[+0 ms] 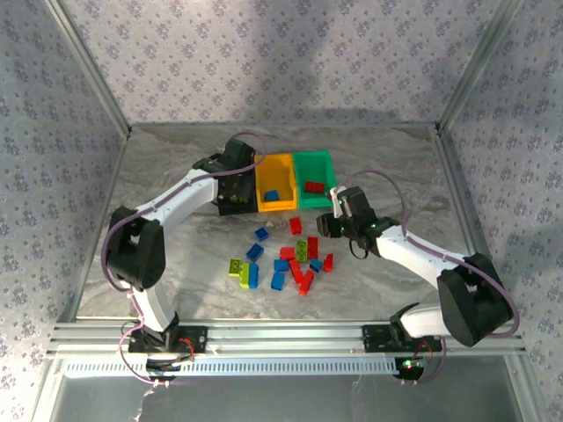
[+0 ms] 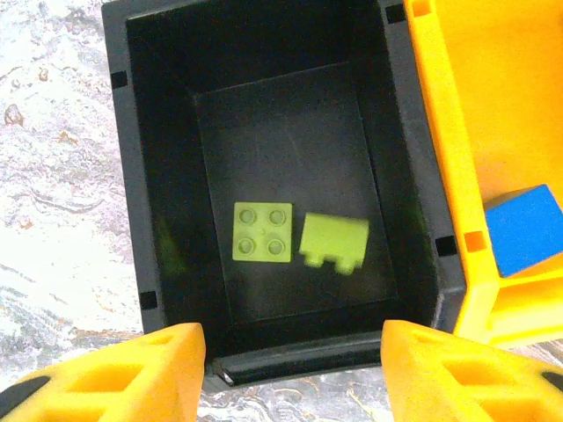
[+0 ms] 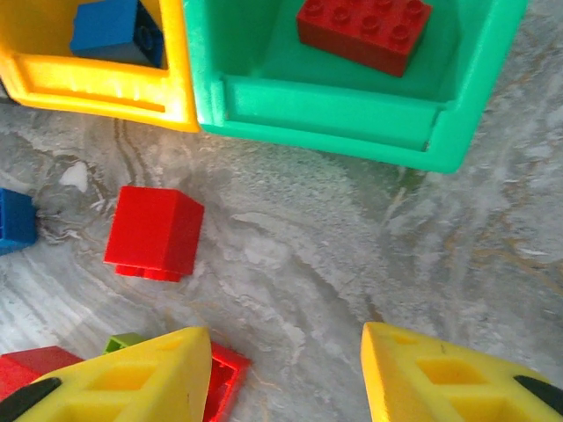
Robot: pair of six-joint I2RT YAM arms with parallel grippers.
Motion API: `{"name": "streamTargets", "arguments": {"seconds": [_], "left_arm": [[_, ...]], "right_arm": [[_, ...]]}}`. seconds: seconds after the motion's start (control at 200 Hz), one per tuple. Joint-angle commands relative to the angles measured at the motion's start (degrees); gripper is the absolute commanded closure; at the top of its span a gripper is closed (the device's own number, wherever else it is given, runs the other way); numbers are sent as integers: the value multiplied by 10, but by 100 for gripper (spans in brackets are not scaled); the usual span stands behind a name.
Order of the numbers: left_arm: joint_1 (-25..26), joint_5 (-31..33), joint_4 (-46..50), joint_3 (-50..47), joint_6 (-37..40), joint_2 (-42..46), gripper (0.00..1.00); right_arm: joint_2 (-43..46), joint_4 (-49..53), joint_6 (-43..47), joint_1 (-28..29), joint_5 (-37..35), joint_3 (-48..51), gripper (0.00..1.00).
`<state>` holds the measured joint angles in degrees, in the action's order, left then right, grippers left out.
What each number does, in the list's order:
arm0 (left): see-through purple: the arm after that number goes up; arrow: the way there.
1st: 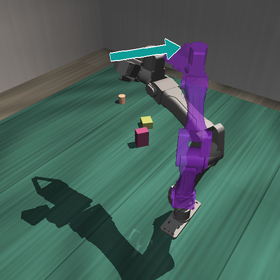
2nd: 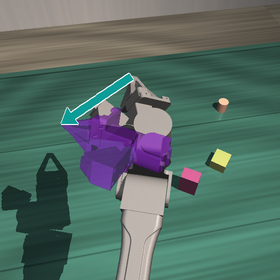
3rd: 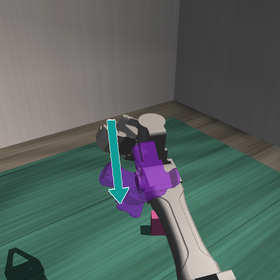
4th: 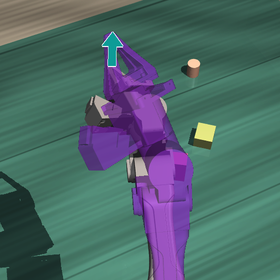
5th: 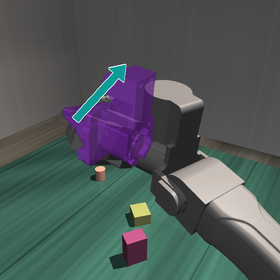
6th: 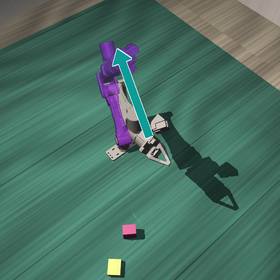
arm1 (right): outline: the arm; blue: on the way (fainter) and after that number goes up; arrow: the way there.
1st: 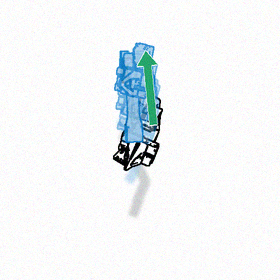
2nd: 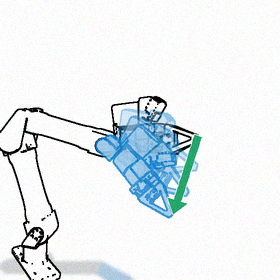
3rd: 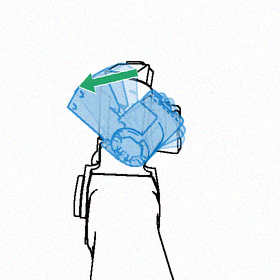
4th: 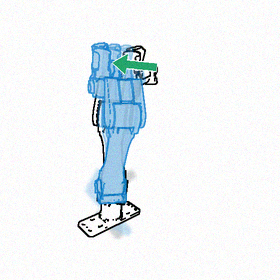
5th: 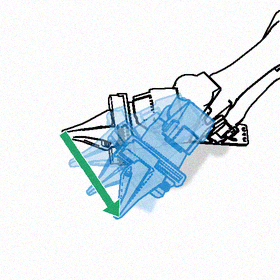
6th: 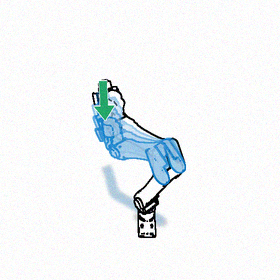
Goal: Sort the legos into containers by color
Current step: Place the lego in the container, then pick up the lego from the center of the table.
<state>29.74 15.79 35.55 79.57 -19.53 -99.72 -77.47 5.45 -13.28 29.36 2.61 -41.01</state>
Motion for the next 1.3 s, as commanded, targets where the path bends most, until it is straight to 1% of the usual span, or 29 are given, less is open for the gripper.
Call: {"name": "streamTargets", "arguments": {"seconds": [0.0, 0.145, 0.245, 0.38, 0.5, 0.535, 0.645, 0.74, 0.84, 0.94, 1.104, 1.164, 1.189, 1.299], "left_arm": [[7, -19, -10, -36, -6, 68, 45], [7, -56, -41, -116, -15, 135, 45], [8, -73, -72, -175, -19, 178, 45], [9, -89, -112, -239, -18, 224, 45], [8, -87, -132, -276, -17, 245, 45], [8, -88, -134, -283, -18, 246, 45], [8, -101, -150, -308, -18, 252, 45], [8, -100, -158, -326, -16, 258, 45], [8, -97, -166, -343, -13, 269, 45], [8, -96, -178, -359, -6, 277, 45], [8, -103, -208, -385, 3, 278, 45], [8, -103, -220, -396, 11, 280, 45], [8, -101, -225, -401, 13, 282, 45], [8, -99, -242, -423, 21, 295, 45]], "right_arm": [[-27, 5, -11, 11, 45, -20, 50], [-50, 13, -26, 50, 45, -29, 49], [-83, 27, -37, 75, 22, -46, 46], [-122, 51, -48, 92, 1, -86, 43], [-152, 66, -54, 97, -11, -125, 41], [-165, 74, -55, 98, -13, -140, 38], [-202, 99, -56, 100, -32, -181, 38], [-229, 112, -60, 103, -44, -207, 38], [-256, 126, -64, 107, -52, -228, 41], [-271, 135, -68, 114, -70, -243, 47], [-282, 161, -73, 123, -86, -268, 62], [-275, 171, -71, 125, -94, -268, 63], [-271, 176, -70, 126, -97, -289, 63], [-244, 201, -66, 125, -114, -303, 63]]}}
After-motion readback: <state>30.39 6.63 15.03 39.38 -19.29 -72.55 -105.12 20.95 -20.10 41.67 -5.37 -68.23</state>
